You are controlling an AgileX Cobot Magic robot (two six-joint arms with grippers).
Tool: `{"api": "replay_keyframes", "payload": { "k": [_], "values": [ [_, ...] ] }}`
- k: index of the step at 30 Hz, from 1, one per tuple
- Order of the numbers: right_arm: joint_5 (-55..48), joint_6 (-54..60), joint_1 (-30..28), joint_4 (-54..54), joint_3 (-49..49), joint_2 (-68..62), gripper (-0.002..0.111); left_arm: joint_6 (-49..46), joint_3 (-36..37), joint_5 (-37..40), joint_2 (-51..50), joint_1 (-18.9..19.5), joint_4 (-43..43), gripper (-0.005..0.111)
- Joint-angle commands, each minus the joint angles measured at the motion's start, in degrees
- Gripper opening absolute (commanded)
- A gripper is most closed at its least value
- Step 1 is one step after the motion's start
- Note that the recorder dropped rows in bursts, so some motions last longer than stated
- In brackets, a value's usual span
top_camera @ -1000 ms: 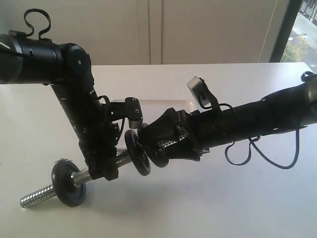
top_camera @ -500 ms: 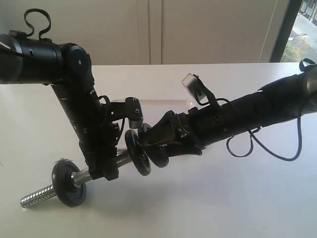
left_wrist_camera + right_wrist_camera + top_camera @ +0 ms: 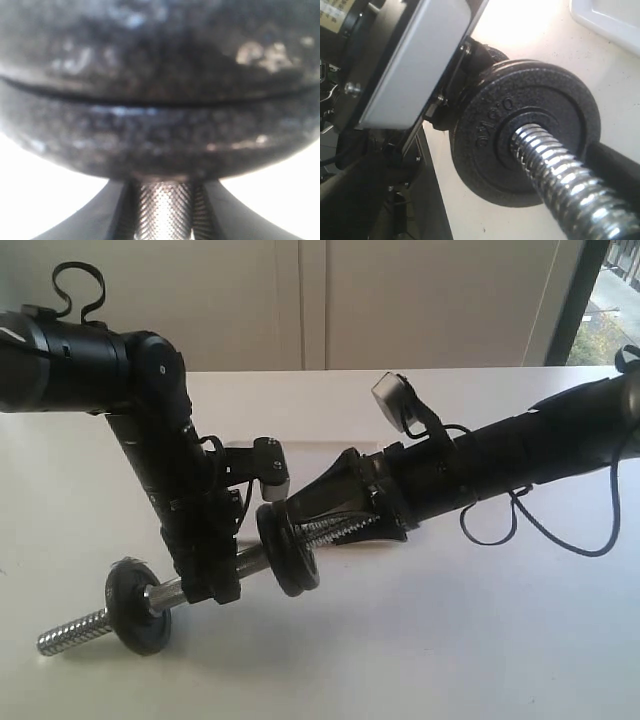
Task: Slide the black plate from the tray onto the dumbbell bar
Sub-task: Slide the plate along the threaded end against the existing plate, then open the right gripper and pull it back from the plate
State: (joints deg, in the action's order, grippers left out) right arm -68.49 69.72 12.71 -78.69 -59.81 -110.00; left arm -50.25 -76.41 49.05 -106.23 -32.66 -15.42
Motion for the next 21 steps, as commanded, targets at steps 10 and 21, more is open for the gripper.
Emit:
{"api": "replay_keyframes", "payload": {
  "k": [10,21],
  "values": [
    [-1.46,0.55,-3.48,1.67,-0.26,0.73,0.105,0.42,-1.33,2.39,2.94,0.02,-5.13,0.000],
    [0.11,-4.59,-9.62,5.16,-0.15,0.84,0.100,0.31,-1.33,2.97,2.94,0.02,-5.13,0.000]
  ]
}}
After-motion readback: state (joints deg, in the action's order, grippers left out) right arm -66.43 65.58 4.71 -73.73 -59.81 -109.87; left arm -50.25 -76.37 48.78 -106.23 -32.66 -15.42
